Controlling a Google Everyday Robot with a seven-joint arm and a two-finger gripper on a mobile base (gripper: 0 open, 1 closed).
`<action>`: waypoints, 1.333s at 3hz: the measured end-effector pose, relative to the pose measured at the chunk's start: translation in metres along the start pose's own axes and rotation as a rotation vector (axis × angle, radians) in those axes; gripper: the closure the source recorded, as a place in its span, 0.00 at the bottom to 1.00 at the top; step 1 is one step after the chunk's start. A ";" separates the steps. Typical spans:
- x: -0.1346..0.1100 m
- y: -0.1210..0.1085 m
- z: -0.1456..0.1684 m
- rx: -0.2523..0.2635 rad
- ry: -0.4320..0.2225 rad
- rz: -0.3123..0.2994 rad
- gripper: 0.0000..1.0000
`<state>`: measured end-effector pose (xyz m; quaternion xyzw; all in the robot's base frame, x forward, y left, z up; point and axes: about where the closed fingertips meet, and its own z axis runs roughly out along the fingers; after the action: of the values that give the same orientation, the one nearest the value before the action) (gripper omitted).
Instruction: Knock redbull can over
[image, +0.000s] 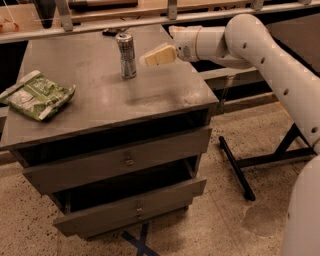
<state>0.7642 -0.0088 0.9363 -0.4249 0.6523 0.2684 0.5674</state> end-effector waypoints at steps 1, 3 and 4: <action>0.012 -0.012 0.029 0.009 0.002 -0.006 0.00; 0.023 -0.006 0.086 -0.087 -0.020 -0.011 0.00; 0.021 0.013 0.100 -0.197 -0.055 -0.003 0.00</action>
Offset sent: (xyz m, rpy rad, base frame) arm 0.0632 0.0554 -0.0410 0.0037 -0.0074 0.0532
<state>0.8041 0.0758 0.8928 -0.4719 0.6064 0.3419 0.5410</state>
